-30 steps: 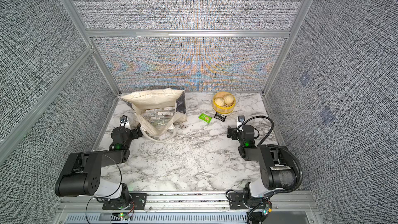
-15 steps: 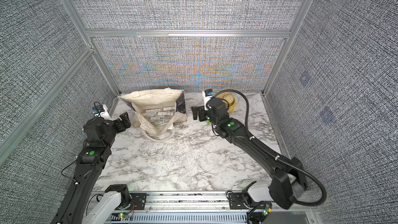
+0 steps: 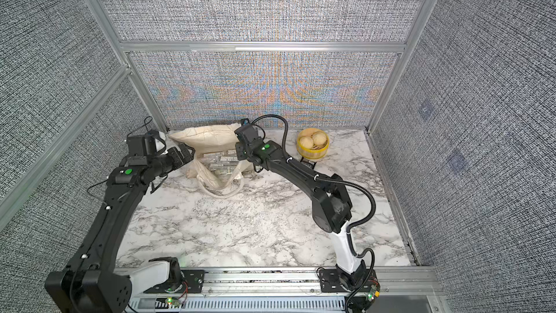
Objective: Take out the compass set from the canvas bag
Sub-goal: Adjust the canvas bag at the center of the board.
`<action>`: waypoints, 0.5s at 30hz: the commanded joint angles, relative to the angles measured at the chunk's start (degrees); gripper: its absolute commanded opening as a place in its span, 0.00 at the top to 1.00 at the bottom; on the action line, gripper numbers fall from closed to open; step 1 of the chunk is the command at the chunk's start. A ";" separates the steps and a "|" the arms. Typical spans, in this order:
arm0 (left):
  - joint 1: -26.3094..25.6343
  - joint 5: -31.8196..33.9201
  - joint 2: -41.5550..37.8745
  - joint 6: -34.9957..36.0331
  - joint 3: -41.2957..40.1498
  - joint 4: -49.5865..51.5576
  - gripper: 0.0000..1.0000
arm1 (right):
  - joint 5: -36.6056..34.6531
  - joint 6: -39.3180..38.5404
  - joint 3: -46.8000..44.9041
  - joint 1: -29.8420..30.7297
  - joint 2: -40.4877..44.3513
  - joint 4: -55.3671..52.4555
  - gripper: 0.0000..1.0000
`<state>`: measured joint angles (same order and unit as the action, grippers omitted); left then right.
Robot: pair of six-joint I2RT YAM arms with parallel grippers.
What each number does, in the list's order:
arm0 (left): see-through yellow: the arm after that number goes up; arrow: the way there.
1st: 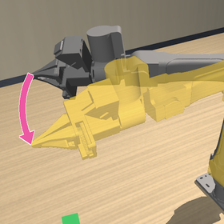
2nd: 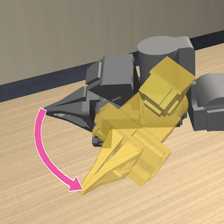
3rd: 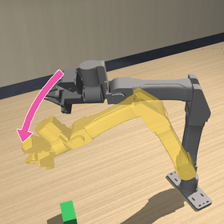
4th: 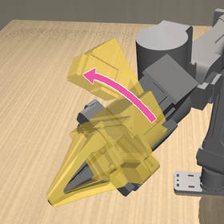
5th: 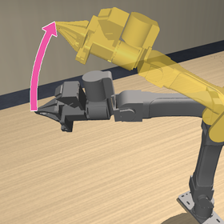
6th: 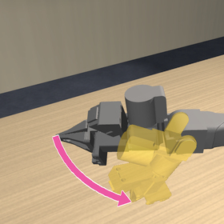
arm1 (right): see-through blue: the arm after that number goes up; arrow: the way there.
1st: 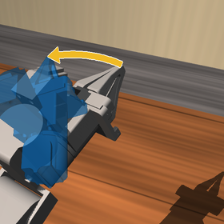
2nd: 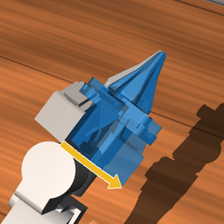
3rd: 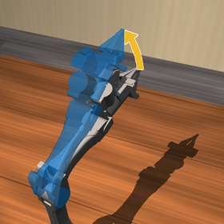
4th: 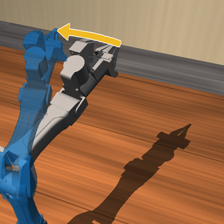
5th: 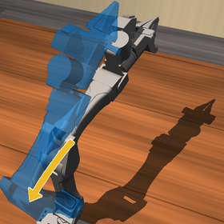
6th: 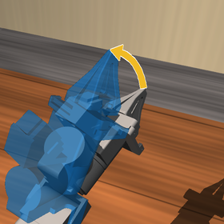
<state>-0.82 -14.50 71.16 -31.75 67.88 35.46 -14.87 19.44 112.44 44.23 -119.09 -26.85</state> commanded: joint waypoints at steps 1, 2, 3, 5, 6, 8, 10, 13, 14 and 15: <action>0.03 -5.46 2.41 -2.96 -0.83 1.30 0.04 | -1.47 -0.98 -1.00 0.24 1.57 -1.09 0.67; 0.02 -5.02 3.00 -2.97 -0.90 1.25 0.05 | -1.43 -1.06 -1.98 0.25 2.19 -0.24 0.69; 0.02 -4.27 3.63 -2.73 -0.86 1.36 0.05 | -1.31 -1.22 -2.75 0.25 2.79 0.25 0.71; 0.03 -3.31 4.41 -2.28 -0.32 1.22 0.07 | -1.12 -1.49 -3.66 0.33 3.60 0.53 0.72; 0.03 -3.10 4.85 -1.94 0.11 0.95 0.10 | -1.08 -1.51 -4.18 0.42 3.97 0.57 0.72; 0.02 -2.70 5.60 -1.59 1.12 0.50 0.16 | -0.35 -1.45 -5.22 0.51 4.66 0.66 0.76; 0.03 -2.34 6.80 -0.91 2.38 0.40 0.25 | 0.24 -1.42 -6.15 0.75 5.45 0.67 0.79; 0.03 -1.36 9.07 0.51 3.99 0.86 0.38 | 0.39 -1.47 -7.38 0.86 6.76 0.62 0.81; 0.02 -1.03 9.81 1.07 4.49 1.22 0.41 | 0.29 -1.51 -7.79 0.86 7.20 0.74 0.81; 0.03 -0.34 10.66 1.77 5.11 1.80 0.46 | 0.10 -1.60 -8.14 0.86 7.62 0.82 0.83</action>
<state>-0.86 -16.45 80.51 -32.49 71.88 36.16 -14.63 18.46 104.86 45.04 -112.44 -26.46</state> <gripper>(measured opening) 0.568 0.184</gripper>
